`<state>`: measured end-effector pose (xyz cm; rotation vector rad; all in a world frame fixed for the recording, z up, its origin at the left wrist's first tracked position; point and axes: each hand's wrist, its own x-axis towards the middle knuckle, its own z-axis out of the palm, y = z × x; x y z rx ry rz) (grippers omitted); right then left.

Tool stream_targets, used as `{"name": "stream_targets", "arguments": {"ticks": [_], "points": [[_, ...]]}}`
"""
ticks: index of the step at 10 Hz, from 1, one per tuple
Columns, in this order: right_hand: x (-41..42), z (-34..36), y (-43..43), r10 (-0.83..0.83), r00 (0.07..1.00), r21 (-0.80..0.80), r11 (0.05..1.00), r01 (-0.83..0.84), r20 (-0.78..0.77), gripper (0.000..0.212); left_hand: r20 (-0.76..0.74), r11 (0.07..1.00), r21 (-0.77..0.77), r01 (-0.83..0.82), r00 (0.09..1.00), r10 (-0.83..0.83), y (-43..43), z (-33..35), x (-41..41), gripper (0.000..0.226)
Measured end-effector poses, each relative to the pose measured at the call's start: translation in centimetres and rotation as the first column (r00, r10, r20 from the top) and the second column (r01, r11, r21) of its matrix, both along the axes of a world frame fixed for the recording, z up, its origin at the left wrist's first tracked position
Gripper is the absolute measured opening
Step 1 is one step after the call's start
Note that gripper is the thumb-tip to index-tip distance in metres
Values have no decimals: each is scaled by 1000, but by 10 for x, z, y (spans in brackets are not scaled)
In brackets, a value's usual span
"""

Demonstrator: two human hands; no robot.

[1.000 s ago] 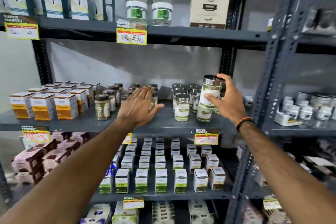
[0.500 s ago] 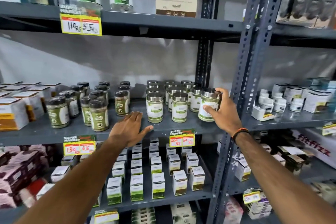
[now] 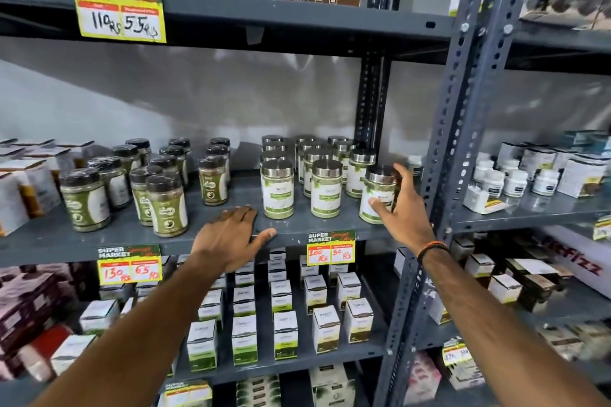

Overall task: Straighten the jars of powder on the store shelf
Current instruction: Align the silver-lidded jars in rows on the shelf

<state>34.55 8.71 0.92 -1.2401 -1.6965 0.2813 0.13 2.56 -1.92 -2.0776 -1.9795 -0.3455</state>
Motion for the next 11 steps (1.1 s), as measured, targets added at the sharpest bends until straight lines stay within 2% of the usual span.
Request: {"name": "stream_targets", "arguments": {"ticks": [1, 2, 3, 4, 7, 11], "points": [[-4, -6, -7, -66, 996, -65, 996, 62, -60, 114, -5, 1000, 9, -4, 1000, 4, 0, -1, 0, 88], [-10, -17, -6, -159, 987, -162, 975, 152, -34, 97, -13, 1000, 31, -3, 1000, 3, -1, -2, 0, 86], [-14, -22, 1, -230, 973, -171, 958, 229, 15, 71, -24, 999, 40, -2, 1000, 2, -1, -3, 0, 86], [-20, -16, 8, -242, 970, -197, 950, 243, 32, 60, -30, 999, 40, -9, 999, 10, 0, -4, -1, 90], [-29, -7, 10, -258, 962, -218, 937, 271, 87, 47, -32, 999, 37, -8, 999, 9, 3, -6, -3, 94], [-27, -7, 19, -249, 962, -271, 924, 271, 113, 49, -18, 999, 43, -11, 1000, 11, 3, -7, -2, 94]]}}
